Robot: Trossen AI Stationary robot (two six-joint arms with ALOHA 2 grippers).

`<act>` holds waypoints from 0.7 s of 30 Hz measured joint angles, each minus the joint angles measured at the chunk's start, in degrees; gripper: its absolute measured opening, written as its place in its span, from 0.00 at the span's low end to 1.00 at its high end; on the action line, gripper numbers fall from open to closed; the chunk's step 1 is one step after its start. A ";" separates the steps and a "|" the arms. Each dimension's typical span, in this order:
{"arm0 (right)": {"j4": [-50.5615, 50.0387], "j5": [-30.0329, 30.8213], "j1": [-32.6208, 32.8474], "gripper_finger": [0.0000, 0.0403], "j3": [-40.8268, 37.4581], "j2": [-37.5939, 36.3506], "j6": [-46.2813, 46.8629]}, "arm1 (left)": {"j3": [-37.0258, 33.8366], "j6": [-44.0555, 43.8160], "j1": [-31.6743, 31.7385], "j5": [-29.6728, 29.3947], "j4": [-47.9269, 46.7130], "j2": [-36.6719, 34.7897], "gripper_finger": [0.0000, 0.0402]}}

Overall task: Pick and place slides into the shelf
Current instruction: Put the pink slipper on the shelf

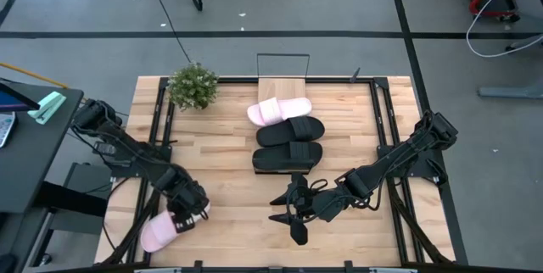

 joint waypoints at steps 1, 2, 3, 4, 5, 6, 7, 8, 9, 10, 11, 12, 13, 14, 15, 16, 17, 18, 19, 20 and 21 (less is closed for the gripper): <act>0.00 -0.02 0.00 0.51 0.01 0.00 -0.17 | 0.00 2.01 0.03 0.94 1.04 0.00 0.34; 0.00 -0.01 0.00 0.51 0.00 0.00 -0.23 | 0.00 4.08 0.04 1.74 2.32 0.00 0.36; 0.00 0.00 0.00 0.51 0.01 0.00 -0.22 | 0.00 6.10 0.02 2.37 3.66 0.00 0.39; 0.00 -0.01 0.00 0.51 0.01 0.00 -0.19 | 0.00 7.76 -0.02 2.75 5.04 0.00 0.41; -0.02 0.00 0.00 0.51 0.02 0.00 -0.18 | 0.00 9.34 -0.02 3.16 6.24 0.00 0.44; -0.04 0.00 0.00 0.51 0.00 0.00 -0.18 | 0.02 10.90 -0.02 3.89 7.23 0.00 0.46; -0.14 0.00 0.00 0.51 0.00 -0.02 -0.18 | 0.02 12.69 -0.02 5.04 7.72 0.00 0.49; -0.39 0.00 0.00 0.51 0.00 -0.02 -0.18 | 0.02 15.01 -0.04 6.54 7.75 0.00 0.51; -0.69 -0.01 0.00 0.51 0.01 -0.02 -0.17 | 0.02 17.85 -0.25 8.08 7.58 0.00 0.53; -0.99 0.00 0.00 0.51 0.00 -0.02 -0.16 | 0.02 20.90 -0.53 9.64 7.25 0.00 0.55; -1.26 0.00 0.00 0.51 0.00 -0.02 -0.16 | 0.02 24.41 -0.90 10.99 6.69 0.00 0.56; -1.49 0.00 0.00 0.51 0.00 -0.02 -0.16 | 0.02 27.55 -1.28 12.11 5.83 -0.02 0.57; -1.62 0.00 0.00 0.51 0.00 -0.02 -0.16 | 0.02 30.44 -1.77 12.35 4.85 -0.02 0.57; -1.74 0.00 0.00 0.51 0.00 -0.02 -0.16 | 0.02 33.05 -2.20 12.39 3.74 -0.02 0.57; -1.73 0.00 0.00 0.51 0.00 -0.02 -0.16 | 0.02 35.65 -2.55 12.30 2.59 -0.02 0.57; -1.71 0.01 0.00 0.51 0.00 -0.02 -0.16 | 0.02 38.05 -2.86 11.96 1.35 -0.02 0.56; -1.70 0.02 0.00 0.51 0.00 -0.02 -0.16 | 0.02 40.23 -3.12 11.25 0.07 -0.02 0.55; -1.70 0.02 0.00 0.51 0.00 -0.02 -0.22 | 0.02 42.32 -3.31 10.20 -1.23 -0.02 0.54; -1.73 0.02 0.00 0.51 0.00 -0.02 -0.35 | 0.03 43.86 -3.41 9.17 -2.33 -0.02 0.53; -1.73 0.02 0.00 0.51 0.00 -0.02 -0.37 | 0.04 45.25 -3.43 8.10 -3.35 -0.02 0.52; -1.70 0.02 0.00 0.51 0.00 -0.02 -0.40 | 0.04 46.44 -3.44 7.19 -3.93 -0.02 0.51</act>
